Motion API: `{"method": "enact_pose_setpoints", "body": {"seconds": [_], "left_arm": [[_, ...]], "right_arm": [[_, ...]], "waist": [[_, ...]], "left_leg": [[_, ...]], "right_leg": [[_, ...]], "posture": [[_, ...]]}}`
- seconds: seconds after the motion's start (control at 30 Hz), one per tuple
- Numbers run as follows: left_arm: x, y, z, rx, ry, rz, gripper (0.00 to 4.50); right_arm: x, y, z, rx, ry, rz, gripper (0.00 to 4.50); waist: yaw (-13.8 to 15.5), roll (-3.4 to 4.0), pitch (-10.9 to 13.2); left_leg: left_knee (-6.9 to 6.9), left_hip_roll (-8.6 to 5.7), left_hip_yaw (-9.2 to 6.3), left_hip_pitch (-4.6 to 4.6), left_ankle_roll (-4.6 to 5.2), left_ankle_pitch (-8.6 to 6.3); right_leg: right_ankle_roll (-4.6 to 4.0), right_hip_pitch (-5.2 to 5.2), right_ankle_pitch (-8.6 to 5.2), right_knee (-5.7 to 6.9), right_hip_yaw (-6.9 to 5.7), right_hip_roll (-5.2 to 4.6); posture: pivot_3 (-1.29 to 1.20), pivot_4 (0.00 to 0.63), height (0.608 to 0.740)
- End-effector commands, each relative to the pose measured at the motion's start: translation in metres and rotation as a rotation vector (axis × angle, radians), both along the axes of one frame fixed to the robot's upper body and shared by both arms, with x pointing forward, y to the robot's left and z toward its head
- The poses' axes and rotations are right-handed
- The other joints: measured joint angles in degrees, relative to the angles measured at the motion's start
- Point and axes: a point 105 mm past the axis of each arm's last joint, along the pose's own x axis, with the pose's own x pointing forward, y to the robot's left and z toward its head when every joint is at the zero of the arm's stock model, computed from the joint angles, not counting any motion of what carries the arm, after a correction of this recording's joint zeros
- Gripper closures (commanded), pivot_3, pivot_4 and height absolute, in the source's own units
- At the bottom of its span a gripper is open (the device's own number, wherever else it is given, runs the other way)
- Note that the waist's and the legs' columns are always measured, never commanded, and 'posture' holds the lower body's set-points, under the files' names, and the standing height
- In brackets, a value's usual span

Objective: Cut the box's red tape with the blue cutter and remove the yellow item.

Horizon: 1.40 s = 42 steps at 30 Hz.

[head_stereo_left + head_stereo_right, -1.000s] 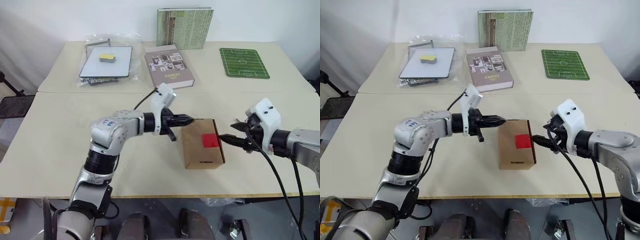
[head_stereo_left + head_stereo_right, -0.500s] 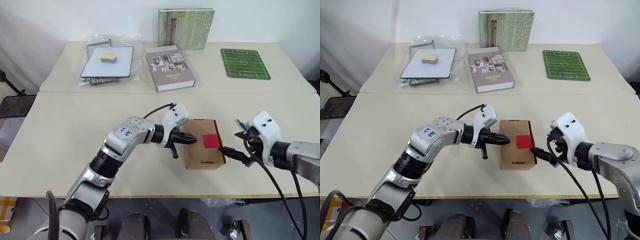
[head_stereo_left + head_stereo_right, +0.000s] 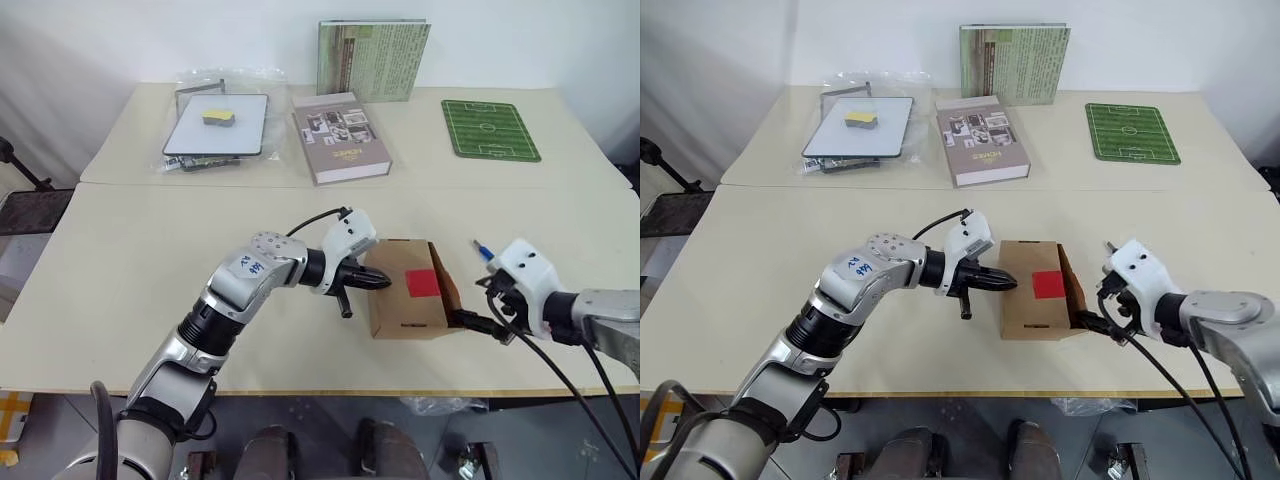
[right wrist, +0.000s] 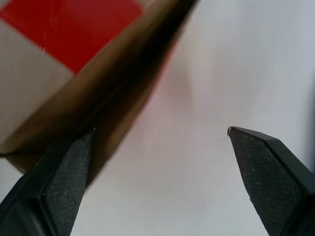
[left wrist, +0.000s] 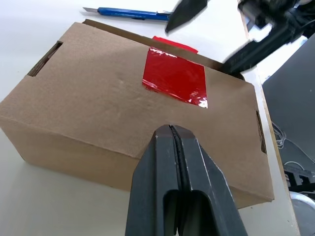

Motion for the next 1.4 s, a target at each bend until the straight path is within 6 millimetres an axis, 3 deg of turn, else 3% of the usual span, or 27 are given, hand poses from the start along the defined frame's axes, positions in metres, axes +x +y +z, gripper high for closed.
{"method": "enact_pose_setpoints", "body": {"seconds": [0.03,0.2,0.43,0.73,1.07,1.17,1.4], "left_arm": [[-0.001,0.005,-0.009,0.04,0.013,0.008,4.5],[-0.002,0.011,-0.01,0.051,0.017,0.02,4.5],[-0.004,0.017,-0.013,0.053,0.03,0.048,4.5],[-0.001,0.009,-0.01,0.04,0.012,0.051,4.5],[0.006,0.0,-0.001,0.032,-0.038,0.016,4.5],[0.005,-0.001,-0.002,0.033,-0.039,0.007,4.5],[0.006,0.002,-0.003,0.036,-0.039,0.011,4.5]], "right_arm": [[-0.005,-0.006,-0.02,-0.065,0.076,0.022,0.03],[-0.011,-0.025,-0.037,-0.193,0.128,0.057,0.03],[-0.006,-0.025,-0.034,-0.187,0.117,0.085,0.03],[0.022,0.002,-0.021,0.144,0.123,-0.022,0.03],[0.024,0.011,-0.021,0.474,0.335,-0.187,0.03],[0.024,0.014,-0.023,0.477,0.362,-0.208,0.61],[0.025,0.019,-0.009,0.467,0.32,-0.236,2.92]], "waist": [[-0.07,0.0,0.0],[0.21,-0.02,-0.01],[0.41,-0.02,-0.02],[-0.54,-0.02,-0.08],[-0.39,-0.01,-0.08],[-0.46,0.0,-0.09],[-0.45,0.01,-0.09]], "left_leg": [[0.0,0.01,-0.01,0.0,0.0,0.0],[0.0,-0.01,-0.1,0.03,0.0,0.0],[0.05,0.03,-0.22,0.11,0.01,-0.01],[0.15,0.13,-0.25,0.22,-0.01,0.03],[0.15,0.13,-0.28,0.17,0.02,0.07],[0.14,0.11,-0.29,0.17,0.02,0.07],[0.12,0.11,-0.28,0.13,0.02,0.07]], "right_leg": [[0.0,0.0,0.0,0.0,-0.01,0.0],[0.0,0.16,0.0,-0.11,-0.1,0.0],[0.0,0.36,0.0,-0.17,-0.19,0.0],[-0.07,0.51,0.09,-0.14,-0.21,0.0],[-0.09,0.49,0.11,-0.14,-0.23,-0.03],[-0.09,0.49,0.11,-0.14,-0.24,-0.01],[-0.09,0.44,0.11,-0.14,-0.23,-0.02]], "posture": [[0.0,0.15,0.74],[0.0,0.15,0.74],[0.0,0.15,0.74],[0.0,0.15,0.74],[0.0,0.15,0.74],[0.0,0.15,0.74],[0.0,0.15,0.74]]}}
